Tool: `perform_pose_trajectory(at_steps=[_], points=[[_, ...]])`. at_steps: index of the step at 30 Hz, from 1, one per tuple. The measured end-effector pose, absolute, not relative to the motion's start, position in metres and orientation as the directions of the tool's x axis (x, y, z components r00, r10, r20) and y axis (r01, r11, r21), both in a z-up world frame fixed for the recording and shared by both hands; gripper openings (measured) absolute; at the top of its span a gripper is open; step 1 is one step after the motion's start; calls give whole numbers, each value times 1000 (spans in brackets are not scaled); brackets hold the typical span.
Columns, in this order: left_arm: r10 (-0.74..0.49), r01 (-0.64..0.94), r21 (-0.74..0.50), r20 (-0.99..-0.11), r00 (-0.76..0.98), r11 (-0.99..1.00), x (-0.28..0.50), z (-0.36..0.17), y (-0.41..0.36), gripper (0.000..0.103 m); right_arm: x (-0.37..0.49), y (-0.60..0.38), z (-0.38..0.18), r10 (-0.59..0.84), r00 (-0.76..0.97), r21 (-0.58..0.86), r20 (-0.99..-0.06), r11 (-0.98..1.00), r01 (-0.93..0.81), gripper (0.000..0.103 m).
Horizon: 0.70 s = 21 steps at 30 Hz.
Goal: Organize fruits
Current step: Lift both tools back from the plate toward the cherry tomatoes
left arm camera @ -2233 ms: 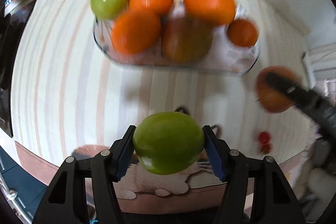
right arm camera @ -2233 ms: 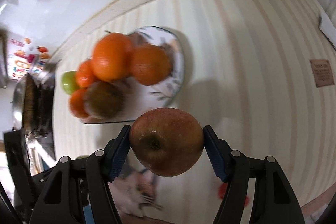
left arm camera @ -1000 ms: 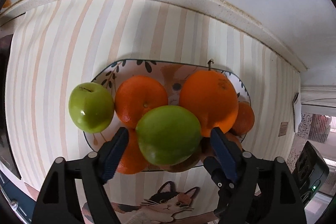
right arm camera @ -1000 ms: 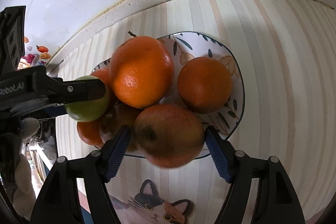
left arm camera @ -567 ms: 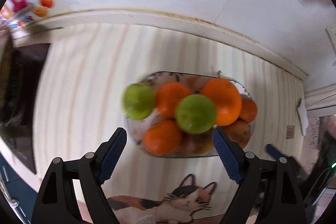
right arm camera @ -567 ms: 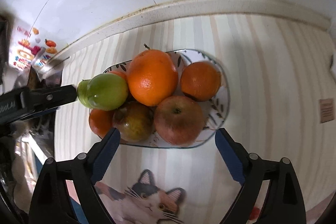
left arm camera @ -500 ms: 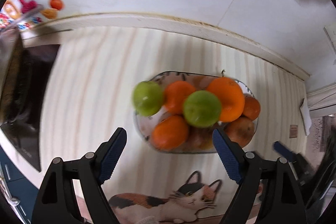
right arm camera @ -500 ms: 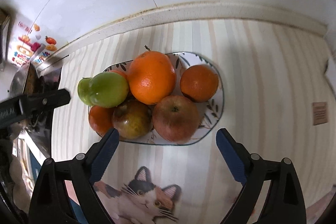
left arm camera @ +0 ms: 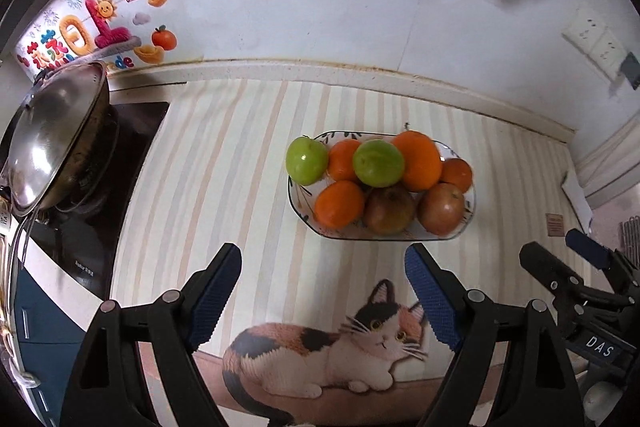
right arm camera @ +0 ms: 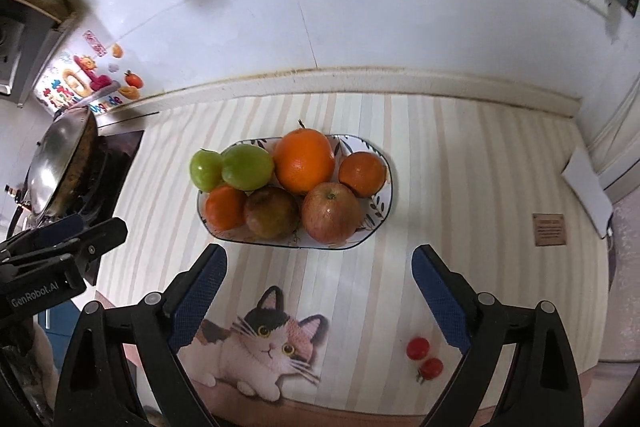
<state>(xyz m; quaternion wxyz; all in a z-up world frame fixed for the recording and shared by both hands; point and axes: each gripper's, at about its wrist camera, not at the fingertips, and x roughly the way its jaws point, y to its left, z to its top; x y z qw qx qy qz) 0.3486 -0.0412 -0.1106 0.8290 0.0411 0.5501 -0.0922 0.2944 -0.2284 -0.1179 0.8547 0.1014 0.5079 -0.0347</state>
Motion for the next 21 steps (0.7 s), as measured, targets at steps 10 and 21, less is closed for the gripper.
perform_pose_trajectory(at_steps=[10, 21], points=[[-142, 217, -51, -890, 432, 975, 307, -77, -40, 83, 250, -217, -63, 29, 557, 128, -830, 982, 139, 96], [-169, 248, -48, -850, 498, 968, 274, -46, -42, 83, 220, -210, -18, 10, 630, 119, -776, 984, 131, 96]])
